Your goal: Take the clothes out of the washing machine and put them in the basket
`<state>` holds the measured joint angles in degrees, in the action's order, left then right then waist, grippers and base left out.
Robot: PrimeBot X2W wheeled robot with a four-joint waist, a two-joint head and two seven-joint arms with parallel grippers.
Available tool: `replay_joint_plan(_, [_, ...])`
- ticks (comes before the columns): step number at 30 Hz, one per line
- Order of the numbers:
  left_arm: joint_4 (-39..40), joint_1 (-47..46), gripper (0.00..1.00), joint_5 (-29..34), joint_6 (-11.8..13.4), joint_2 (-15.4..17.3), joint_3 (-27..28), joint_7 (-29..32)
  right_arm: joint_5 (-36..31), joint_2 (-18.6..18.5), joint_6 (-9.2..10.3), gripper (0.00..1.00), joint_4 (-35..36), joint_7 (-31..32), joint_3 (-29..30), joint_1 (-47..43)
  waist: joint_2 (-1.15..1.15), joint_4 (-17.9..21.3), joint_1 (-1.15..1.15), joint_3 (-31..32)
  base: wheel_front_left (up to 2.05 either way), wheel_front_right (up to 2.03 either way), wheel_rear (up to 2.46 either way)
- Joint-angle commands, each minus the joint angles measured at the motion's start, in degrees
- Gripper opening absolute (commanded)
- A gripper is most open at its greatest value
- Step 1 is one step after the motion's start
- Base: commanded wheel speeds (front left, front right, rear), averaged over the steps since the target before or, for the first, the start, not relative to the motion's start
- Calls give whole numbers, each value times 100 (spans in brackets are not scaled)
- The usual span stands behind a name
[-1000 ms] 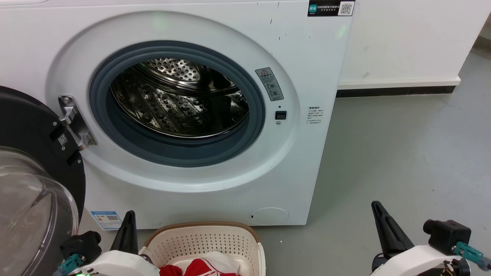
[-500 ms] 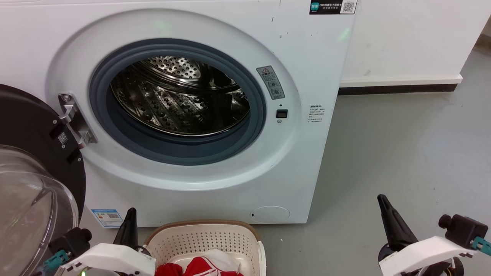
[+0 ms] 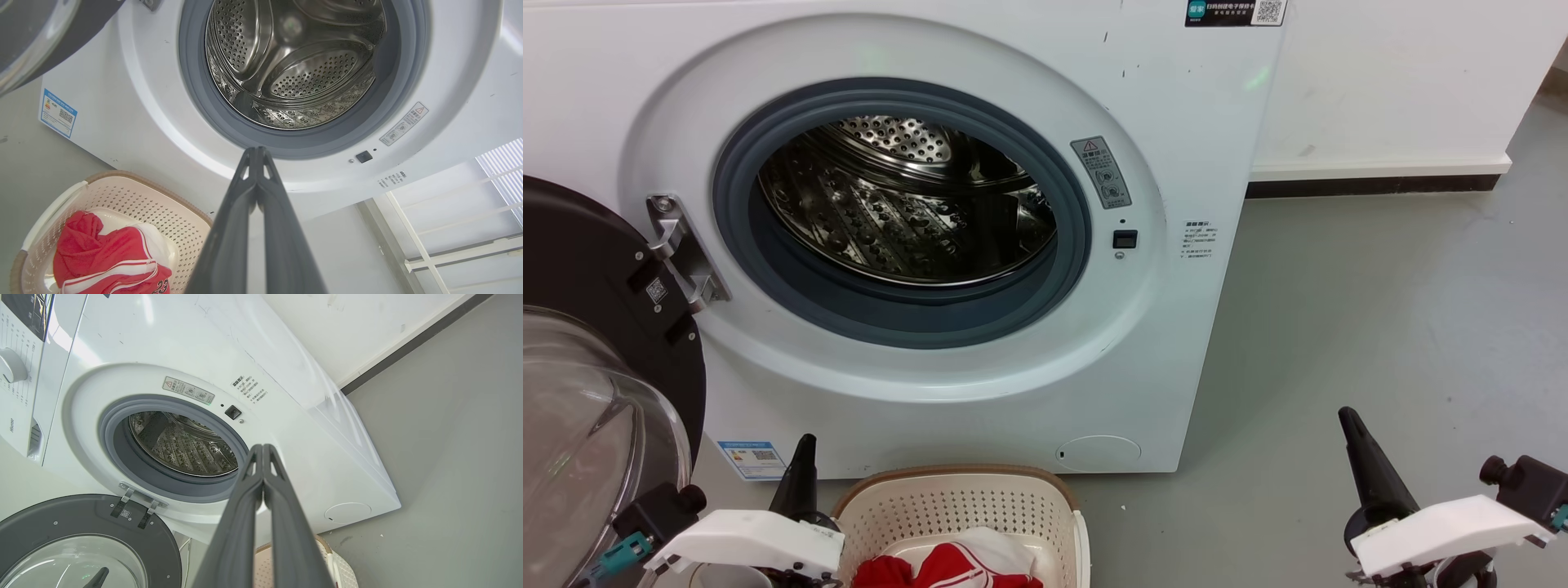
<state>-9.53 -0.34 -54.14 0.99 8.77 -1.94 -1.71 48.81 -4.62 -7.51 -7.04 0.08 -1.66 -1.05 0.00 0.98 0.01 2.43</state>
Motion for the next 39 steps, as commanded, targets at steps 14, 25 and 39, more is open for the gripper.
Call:
replay_joint_plan(14, [-73,-266,0,-970,-227,-126,231,200,1191,-48,1,0,-125,95,128,319,0,-18,-1,-47,0,0,0])
replay_joint_plan(25, [-145,-334,0,-1516,-353,-213,354,317,1843,-49,1,0,-232,153,205,407,0,-30,-1,-80,0,0,0])
replay_joint_plan(39, [-236,-430,0,-2207,-508,-324,505,469,2664,-41,2,0,-367,238,310,510,0,-47,-1,-125,0,0,0])
